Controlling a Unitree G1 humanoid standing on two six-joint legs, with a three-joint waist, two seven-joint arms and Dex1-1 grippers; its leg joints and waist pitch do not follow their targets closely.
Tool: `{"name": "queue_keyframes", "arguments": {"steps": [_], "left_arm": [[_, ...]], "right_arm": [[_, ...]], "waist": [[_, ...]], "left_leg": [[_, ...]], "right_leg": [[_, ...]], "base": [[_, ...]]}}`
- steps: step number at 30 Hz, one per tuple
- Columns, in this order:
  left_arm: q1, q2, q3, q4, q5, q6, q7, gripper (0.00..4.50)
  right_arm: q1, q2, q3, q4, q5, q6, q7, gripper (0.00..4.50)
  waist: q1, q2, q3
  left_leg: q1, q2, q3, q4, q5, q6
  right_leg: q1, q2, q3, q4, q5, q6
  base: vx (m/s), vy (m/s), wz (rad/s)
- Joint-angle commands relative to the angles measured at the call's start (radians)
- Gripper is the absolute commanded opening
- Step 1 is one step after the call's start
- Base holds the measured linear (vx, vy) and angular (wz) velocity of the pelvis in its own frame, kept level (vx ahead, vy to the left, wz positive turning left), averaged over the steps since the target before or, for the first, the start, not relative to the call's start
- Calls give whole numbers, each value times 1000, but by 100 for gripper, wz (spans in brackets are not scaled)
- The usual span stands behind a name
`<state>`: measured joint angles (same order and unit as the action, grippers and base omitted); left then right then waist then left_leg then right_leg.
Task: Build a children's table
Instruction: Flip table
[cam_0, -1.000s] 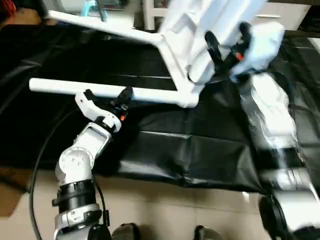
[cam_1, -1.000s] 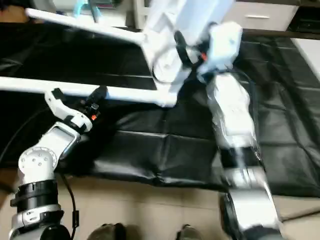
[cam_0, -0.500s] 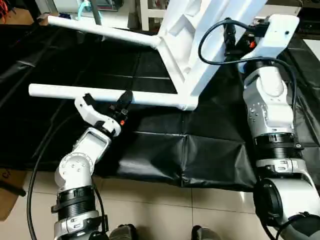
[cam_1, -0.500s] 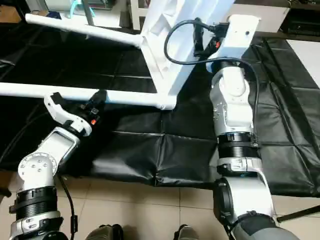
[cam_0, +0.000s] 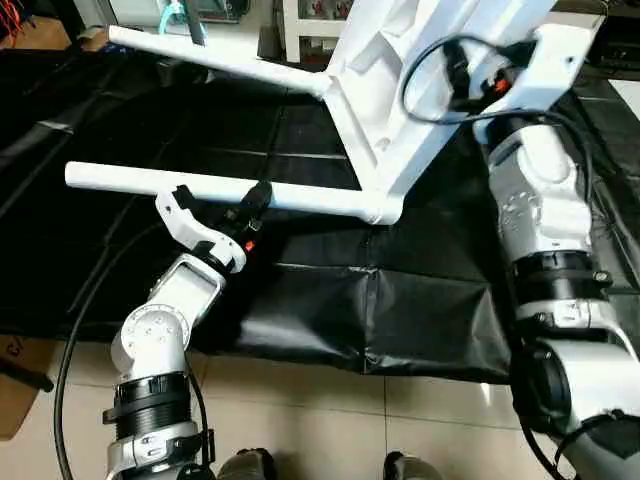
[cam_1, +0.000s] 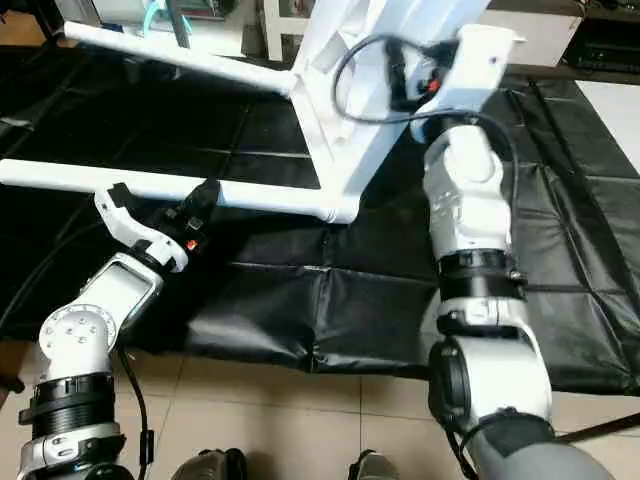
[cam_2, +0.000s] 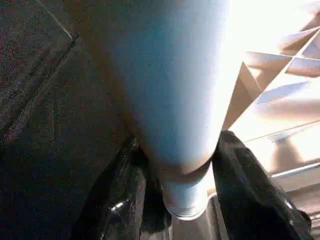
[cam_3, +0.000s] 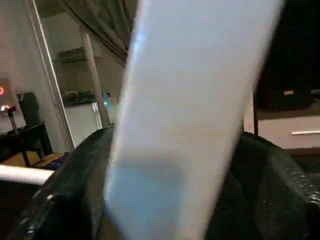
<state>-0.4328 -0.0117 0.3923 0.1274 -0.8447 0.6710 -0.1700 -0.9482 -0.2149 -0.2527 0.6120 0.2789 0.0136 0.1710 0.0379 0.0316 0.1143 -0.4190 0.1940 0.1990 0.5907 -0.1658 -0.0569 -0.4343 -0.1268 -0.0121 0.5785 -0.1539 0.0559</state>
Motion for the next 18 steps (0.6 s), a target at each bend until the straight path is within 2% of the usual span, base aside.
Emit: {"name": "queue_keyframes", "arguments": {"steps": [1,13,18], "left_arm": [[67,16,-55,85,77,78,46,172],[72,24,-72,89,87,67,37,172],[78,29,-83,85,96,58,33,172]], "right_arm": [[-23,-10,-12,5,11,3,7,341],[-35,-15,-16,23,26,4,38,238],[-37,-13,-18,19,26,-4,37,221]], "waist": [[-3,-6,-78],[-4,-4,-77],[-3,-6,-78]], "left_leg": [[37,3,8,-63,-133,93],[39,5,7,-66,-165,80],[37,4,7,-64,-148,89]], "right_leg": [[49,25,-8,-35,-12,-260],[47,25,-8,-38,-54,-253],[47,25,-9,-37,-39,-258]], "base": [[0,0,0],[0,0,0],[0,0,0]]}}
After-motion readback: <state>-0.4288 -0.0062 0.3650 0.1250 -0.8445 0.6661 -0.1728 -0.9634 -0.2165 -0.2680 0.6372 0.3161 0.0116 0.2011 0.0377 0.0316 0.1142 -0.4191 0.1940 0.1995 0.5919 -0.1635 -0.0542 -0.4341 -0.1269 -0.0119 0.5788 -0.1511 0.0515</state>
